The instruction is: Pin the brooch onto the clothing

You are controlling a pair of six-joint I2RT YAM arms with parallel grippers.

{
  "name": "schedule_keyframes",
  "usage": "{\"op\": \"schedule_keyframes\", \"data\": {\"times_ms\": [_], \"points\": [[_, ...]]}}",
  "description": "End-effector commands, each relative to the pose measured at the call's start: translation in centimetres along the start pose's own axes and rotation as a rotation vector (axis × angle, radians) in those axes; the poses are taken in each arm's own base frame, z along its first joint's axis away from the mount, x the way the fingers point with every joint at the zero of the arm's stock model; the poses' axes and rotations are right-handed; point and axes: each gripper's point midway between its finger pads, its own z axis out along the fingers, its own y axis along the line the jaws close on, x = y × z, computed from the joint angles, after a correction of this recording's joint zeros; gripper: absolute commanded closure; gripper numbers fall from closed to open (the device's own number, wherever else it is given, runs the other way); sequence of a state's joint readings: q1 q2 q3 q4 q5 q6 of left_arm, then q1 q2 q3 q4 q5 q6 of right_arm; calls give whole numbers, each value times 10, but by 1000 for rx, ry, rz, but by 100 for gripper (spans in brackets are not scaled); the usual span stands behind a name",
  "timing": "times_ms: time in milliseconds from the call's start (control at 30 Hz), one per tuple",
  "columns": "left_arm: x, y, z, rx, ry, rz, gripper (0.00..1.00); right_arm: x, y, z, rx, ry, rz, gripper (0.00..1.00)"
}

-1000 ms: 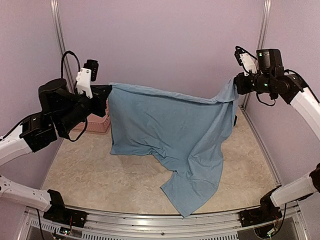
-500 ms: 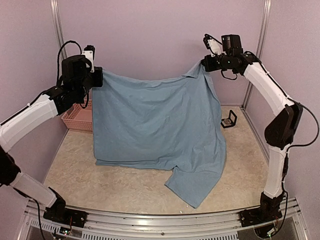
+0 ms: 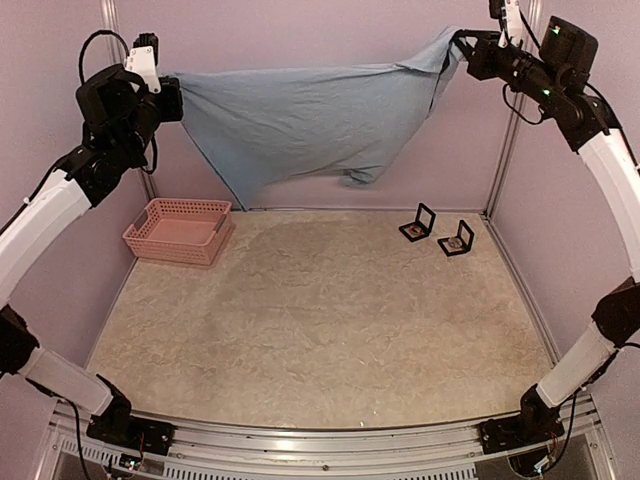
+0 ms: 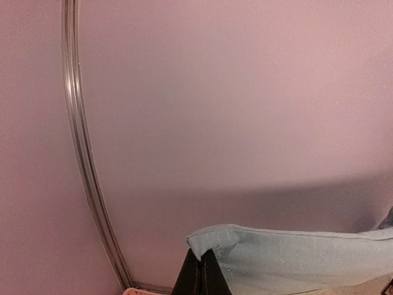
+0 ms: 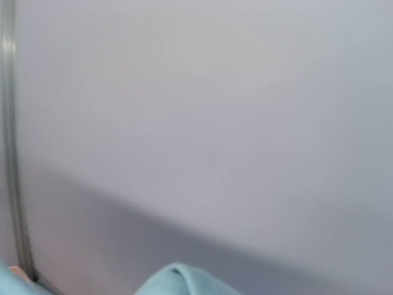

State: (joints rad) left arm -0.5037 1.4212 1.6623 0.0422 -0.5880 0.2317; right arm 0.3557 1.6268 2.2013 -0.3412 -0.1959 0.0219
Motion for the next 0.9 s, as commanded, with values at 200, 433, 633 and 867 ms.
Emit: {"op": "schedule_keyframes", "data": {"times_ms": [200, 433, 633, 867], "points": [[146, -32, -84, 123, 352, -28, 100, 225, 49, -71, -153, 616, 237, 100], [276, -39, -181, 154, 715, -198, 100, 332, 127, -177, -355, 954, 545, 100], [312, -39, -235, 152, 874, -308, 100, 406, 168, -248, -314, 1296, 691, 100], [327, -14, -279, 41, 965, -368, 100, 428, 198, -319, -316, 1587, 711, 100]]}}
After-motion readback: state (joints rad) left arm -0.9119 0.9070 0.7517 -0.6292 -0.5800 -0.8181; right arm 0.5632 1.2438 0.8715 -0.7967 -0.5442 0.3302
